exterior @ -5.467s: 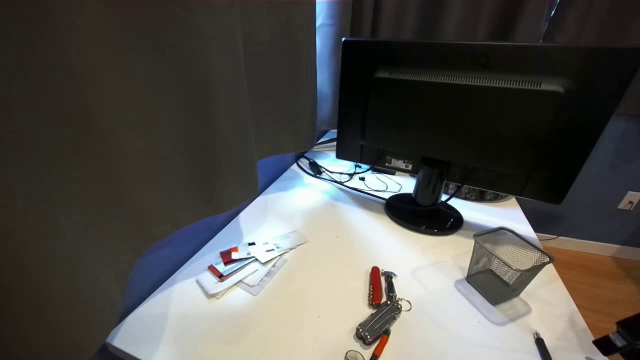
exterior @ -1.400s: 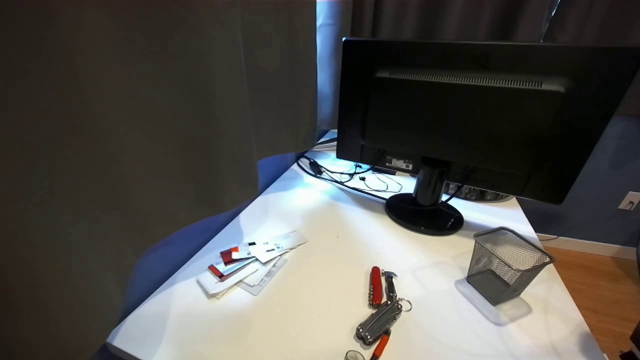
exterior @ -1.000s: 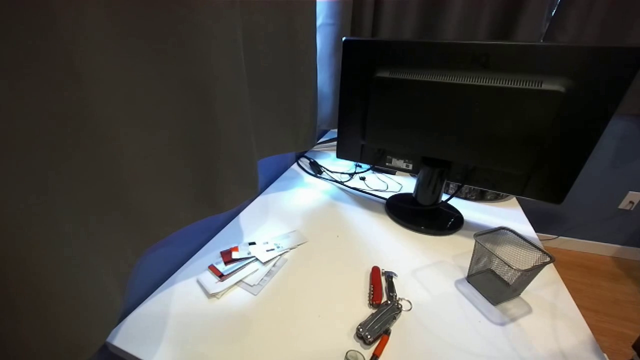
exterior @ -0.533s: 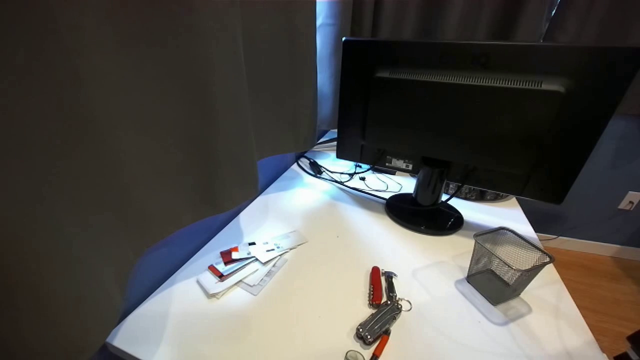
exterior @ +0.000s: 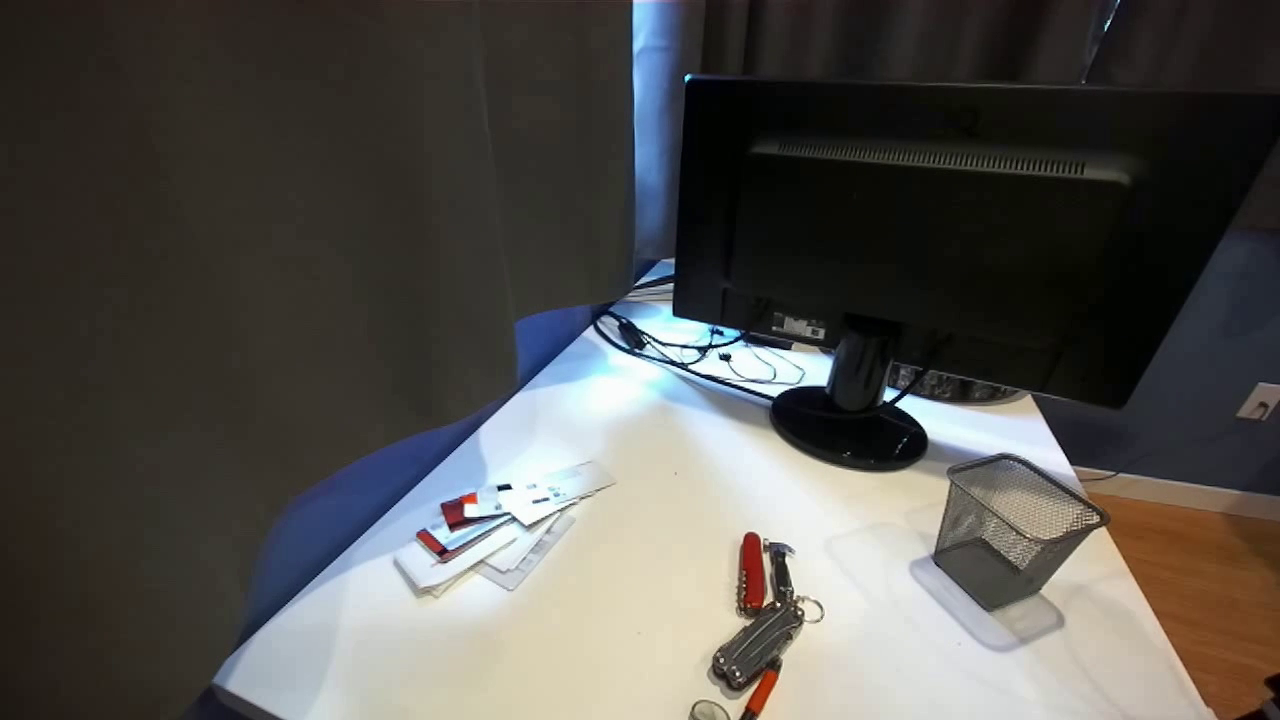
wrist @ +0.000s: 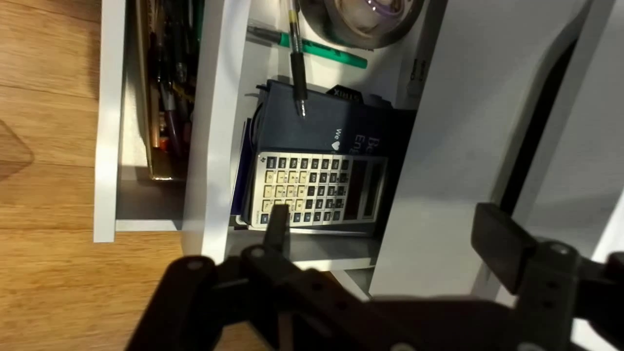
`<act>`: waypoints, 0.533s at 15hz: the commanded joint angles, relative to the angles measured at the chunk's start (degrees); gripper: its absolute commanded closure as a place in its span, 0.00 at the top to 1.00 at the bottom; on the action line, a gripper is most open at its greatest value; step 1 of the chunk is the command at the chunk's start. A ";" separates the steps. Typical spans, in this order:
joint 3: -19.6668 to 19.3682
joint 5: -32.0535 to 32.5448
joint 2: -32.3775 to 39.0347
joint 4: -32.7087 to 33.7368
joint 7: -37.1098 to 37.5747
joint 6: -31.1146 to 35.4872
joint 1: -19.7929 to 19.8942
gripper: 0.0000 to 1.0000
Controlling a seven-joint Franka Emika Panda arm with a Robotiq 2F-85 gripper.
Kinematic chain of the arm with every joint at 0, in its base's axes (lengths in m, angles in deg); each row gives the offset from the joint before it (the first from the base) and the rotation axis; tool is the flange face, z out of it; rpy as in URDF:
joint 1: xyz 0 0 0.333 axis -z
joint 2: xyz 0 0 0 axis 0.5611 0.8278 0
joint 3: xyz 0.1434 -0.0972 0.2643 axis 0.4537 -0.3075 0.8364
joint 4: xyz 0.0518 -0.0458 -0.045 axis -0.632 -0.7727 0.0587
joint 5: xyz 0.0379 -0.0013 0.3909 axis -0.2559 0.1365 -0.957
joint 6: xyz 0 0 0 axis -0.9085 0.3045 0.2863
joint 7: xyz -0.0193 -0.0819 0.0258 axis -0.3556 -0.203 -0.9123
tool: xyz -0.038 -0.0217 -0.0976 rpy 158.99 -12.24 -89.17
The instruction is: Open the second drawer from the top of the table, pick up the black pen from the table and put it in the second drawer from the top of the table, close the second open drawer from the top of the table
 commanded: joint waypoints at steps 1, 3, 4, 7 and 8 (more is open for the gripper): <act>-1.23 3.85 1.78 -0.73 -1.10 -3.72 2.87 0.69; -2.09 5.08 3.04 -0.35 -1.71 -4.23 3.75 0.54; -2.51 5.70 3.80 -0.10 -2.17 -4.53 4.13 0.47; -3.61 6.60 5.85 0.73 -3.16 -4.76 4.44 0.27; -4.00 6.34 6.63 1.14 -4.06 -4.99 4.29 0.19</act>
